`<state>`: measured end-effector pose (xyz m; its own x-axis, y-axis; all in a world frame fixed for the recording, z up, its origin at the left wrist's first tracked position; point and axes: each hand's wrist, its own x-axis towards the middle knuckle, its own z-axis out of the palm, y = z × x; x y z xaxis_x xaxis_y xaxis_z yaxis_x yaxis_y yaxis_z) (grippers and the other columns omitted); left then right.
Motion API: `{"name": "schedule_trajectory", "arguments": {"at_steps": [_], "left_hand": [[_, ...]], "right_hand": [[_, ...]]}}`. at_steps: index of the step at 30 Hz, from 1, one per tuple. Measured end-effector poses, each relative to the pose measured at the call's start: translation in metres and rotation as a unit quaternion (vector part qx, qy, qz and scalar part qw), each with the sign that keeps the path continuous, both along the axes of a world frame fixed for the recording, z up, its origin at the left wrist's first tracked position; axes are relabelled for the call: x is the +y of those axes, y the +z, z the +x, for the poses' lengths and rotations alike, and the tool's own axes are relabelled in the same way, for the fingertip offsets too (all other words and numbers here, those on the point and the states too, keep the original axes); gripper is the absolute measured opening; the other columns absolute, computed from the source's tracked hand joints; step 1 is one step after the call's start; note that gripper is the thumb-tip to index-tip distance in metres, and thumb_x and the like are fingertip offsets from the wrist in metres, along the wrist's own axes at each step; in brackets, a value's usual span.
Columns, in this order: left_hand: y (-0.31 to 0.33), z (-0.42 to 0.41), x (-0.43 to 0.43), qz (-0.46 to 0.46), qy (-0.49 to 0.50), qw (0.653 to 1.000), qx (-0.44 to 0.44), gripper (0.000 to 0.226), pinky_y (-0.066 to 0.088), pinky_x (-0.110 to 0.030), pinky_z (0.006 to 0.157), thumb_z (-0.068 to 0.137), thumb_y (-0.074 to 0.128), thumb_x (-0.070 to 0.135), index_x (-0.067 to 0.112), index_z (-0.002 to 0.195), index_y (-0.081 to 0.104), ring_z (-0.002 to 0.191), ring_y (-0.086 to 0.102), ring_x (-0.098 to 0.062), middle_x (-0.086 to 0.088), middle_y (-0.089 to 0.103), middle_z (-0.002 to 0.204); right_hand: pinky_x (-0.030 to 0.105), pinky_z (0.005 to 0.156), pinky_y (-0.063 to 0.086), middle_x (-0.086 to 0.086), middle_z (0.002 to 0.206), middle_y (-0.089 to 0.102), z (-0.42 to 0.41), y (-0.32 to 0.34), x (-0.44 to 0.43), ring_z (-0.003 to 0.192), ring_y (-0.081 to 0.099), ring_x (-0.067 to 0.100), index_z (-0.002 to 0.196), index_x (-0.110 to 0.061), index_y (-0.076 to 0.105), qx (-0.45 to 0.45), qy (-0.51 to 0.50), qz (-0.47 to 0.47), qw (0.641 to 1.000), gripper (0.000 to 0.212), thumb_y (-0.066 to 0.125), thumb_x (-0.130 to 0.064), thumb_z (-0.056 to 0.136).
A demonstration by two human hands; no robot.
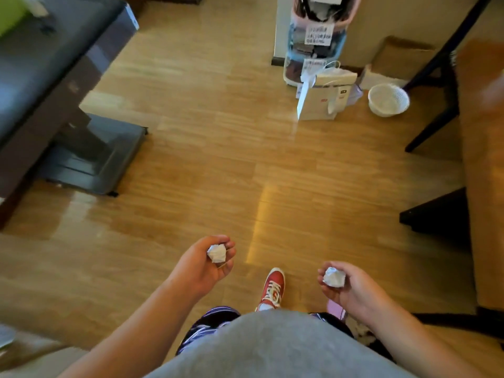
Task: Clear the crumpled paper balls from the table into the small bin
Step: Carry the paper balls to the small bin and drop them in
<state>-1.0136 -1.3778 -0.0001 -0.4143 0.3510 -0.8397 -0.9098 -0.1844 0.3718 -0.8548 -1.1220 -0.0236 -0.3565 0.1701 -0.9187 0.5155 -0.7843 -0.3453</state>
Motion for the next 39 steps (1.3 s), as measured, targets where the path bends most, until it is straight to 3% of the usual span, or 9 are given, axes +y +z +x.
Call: {"name": "schedule_trajectory", "arguments": {"at_steps": [6, 12, 18, 23, 28, 31, 35, 39], "left_hand": [[-0.004, -0.044, 0.021, -0.037, 0.025, 0.999, -0.02, 0.007, 0.051, -0.023, 0.049, 0.068, 0.066, 0.008, 0.01, 0.075, 0.064, 0.057, 0.062, -0.016, -0.005, 0.064, 0.069], [-0.017, -0.109, 0.062, -0.054, 0.015, 0.998, -0.026, 0.016, 0.05, -0.023, 0.051, 0.062, 0.068, 0.01, 0.01, 0.077, 0.064, 0.058, 0.061, -0.016, -0.006, 0.065, 0.071], [-0.023, -0.206, 0.144, -0.027, -0.053, 0.998, -0.02, 0.017, 0.05, -0.023, 0.051, 0.06, 0.069, 0.013, 0.011, 0.076, 0.064, 0.059, 0.061, -0.015, -0.004, 0.065, 0.071], [-0.014, -0.278, 0.249, -0.033, -0.155, 0.987, -0.008, 0.019, 0.054, -0.024, 0.05, 0.064, 0.067, 0.013, 0.009, 0.082, 0.064, 0.058, 0.066, -0.016, -0.005, 0.068, 0.071], [-0.001, -0.306, 0.378, -0.016, -0.263, 0.964, 0.013, 0.02, 0.054, -0.024, 0.049, 0.059, 0.07, 0.015, 0.01, 0.078, 0.067, 0.057, 0.067, -0.016, -0.005, 0.071, 0.07], [0.002, -0.304, 0.457, -0.01, -0.323, 0.946, 0.026, 0.022, 0.054, -0.024, 0.05, 0.059, 0.072, 0.017, 0.011, 0.079, 0.067, 0.057, 0.067, -0.014, -0.004, 0.07, 0.07], [-0.002, -0.292, 0.556, -0.012, -0.368, 0.929, 0.031, 0.005, 0.053, -0.023, 0.05, 0.078, 0.063, 0.015, 0.011, 0.08, 0.065, 0.057, 0.067, -0.014, -0.003, 0.071, 0.07], [-0.003, -0.281, 0.634, -0.028, -0.383, 0.923, 0.032, 0.013, 0.052, -0.023, 0.048, 0.084, 0.056, 0.014, 0.012, 0.076, 0.066, 0.056, 0.067, -0.014, -0.003, 0.071, 0.068]], "right_hand": [[0.025, 0.044, 0.055, 0.011, 0.065, 0.07, -0.091, 0.004, 0.048, 0.054, 0.068, 0.02, 0.086, -0.005, 0.061, 0.052, 0.003, -0.02, 0.998, 0.014, 0.051, -0.013, 0.091], [0.026, 0.047, 0.055, 0.011, 0.066, 0.071, -0.174, 0.004, 0.097, 0.057, 0.068, 0.019, 0.087, -0.005, 0.062, 0.081, -0.004, -0.012, 0.997, 0.015, 0.05, -0.013, 0.092], [0.023, 0.044, 0.053, 0.012, 0.077, 0.065, -0.226, 0.01, 0.162, 0.065, 0.063, 0.022, 0.085, -0.005, 0.061, 0.052, -0.05, 0.014, 0.997, 0.016, 0.049, -0.012, 0.093], [0.027, 0.048, 0.053, 0.014, 0.081, 0.062, -0.224, 0.02, 0.226, 0.071, 0.059, 0.023, 0.086, -0.004, 0.061, 0.015, -0.159, 0.029, 0.987, 0.016, 0.049, -0.012, 0.093], [0.035, 0.068, 0.048, 0.015, 0.081, 0.064, -0.181, 0.026, 0.276, 0.076, 0.061, 0.026, 0.093, -0.002, 0.061, -0.001, -0.27, 0.026, 0.962, 0.012, 0.054, -0.012, 0.091], [0.035, 0.07, 0.049, 0.015, 0.082, 0.065, -0.157, 0.025, 0.306, 0.077, 0.062, 0.026, 0.093, -0.003, 0.063, -0.028, -0.314, 0.032, 0.948, 0.012, 0.056, -0.013, 0.09], [0.036, 0.069, 0.05, 0.015, 0.084, 0.063, -0.136, 0.016, 0.358, 0.079, 0.061, 0.027, 0.093, -0.005, 0.061, -0.038, -0.361, 0.015, 0.932, 0.01, 0.055, -0.013, 0.091], [0.036, 0.069, 0.05, 0.017, 0.087, 0.063, -0.133, 0.01, 0.421, 0.079, 0.061, 0.029, 0.095, -0.002, 0.061, -0.028, -0.374, 0.007, 0.927, 0.011, 0.058, -0.01, 0.089]]}}
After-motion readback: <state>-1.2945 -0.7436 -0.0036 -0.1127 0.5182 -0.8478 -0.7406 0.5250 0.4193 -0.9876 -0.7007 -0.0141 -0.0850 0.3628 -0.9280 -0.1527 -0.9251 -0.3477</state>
